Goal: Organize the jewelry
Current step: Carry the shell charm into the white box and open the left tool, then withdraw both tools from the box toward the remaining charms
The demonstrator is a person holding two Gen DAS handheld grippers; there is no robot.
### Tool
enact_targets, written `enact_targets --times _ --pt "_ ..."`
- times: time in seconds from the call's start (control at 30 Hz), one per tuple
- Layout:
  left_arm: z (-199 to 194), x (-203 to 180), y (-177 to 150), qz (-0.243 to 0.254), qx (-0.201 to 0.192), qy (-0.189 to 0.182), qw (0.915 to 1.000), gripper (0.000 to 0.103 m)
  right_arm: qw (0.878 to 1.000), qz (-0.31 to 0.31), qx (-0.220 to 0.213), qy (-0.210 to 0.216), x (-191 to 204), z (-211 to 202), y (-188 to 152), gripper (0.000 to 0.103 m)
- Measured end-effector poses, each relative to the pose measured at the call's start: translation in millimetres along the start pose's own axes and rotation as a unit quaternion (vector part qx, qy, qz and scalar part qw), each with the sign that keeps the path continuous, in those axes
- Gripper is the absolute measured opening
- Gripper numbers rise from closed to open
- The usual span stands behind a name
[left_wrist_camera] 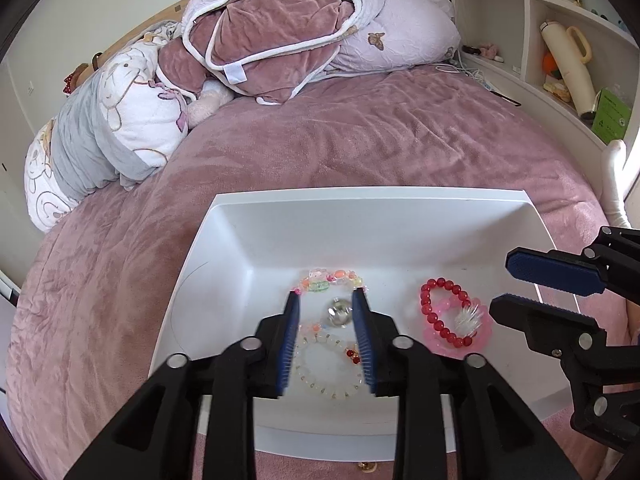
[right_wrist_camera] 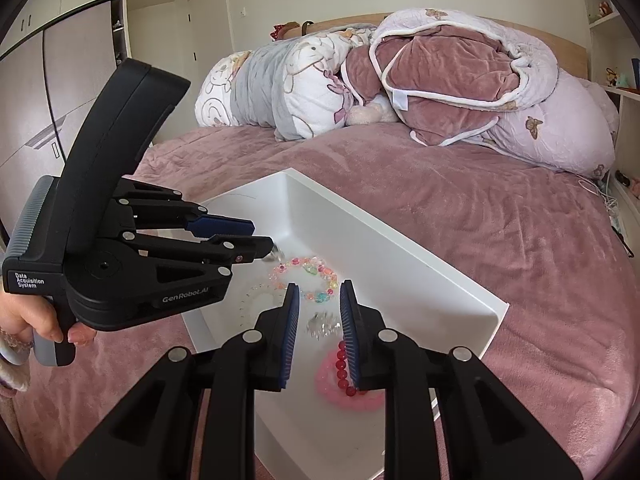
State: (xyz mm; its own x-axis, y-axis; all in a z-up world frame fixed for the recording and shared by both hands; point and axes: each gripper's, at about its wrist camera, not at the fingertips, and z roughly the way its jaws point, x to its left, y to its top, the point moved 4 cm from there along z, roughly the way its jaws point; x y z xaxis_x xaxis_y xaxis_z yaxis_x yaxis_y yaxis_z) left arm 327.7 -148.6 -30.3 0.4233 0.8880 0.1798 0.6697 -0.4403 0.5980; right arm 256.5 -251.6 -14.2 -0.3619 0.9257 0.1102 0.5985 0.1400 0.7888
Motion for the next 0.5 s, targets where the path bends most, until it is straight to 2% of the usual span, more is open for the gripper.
enact_targets --times 0.03,0.07,0.1,0.27,0.43,0.5 --pt "-1 1 0 -0.002 -0.006 0.004 1.0000 0.059 1.000 0.002 -0.004 -0.007 -1 -1 0 0.050" --pt "-2 2 1 -0.004 -0.014 0.009 0.9999 0.066 1.000 0.004 -0.007 -0.015 -3 -1 0 0.058" --pt "-2 3 1 -0.007 -0.017 0.015 0.9997 0.067 1.000 0.005 -0.009 -0.018 -4 -2 -2 0.068" --pt "-8 14 1 -0.035 -0.030 0.025 0.9986 0.070 1.000 0.004 -0.010 -0.024 -6 -2 -3 0.067" --pt "-39 33 -1 -0.058 -0.089 0.053 0.9929 0.085 0.999 -0.003 -0.044 -0.024 0 -18 4 0.068" --pt "-57 41 -4 -0.065 -0.114 0.059 0.9896 0.087 0.998 -0.012 -0.062 -0.017 6 -28 7 0.069"
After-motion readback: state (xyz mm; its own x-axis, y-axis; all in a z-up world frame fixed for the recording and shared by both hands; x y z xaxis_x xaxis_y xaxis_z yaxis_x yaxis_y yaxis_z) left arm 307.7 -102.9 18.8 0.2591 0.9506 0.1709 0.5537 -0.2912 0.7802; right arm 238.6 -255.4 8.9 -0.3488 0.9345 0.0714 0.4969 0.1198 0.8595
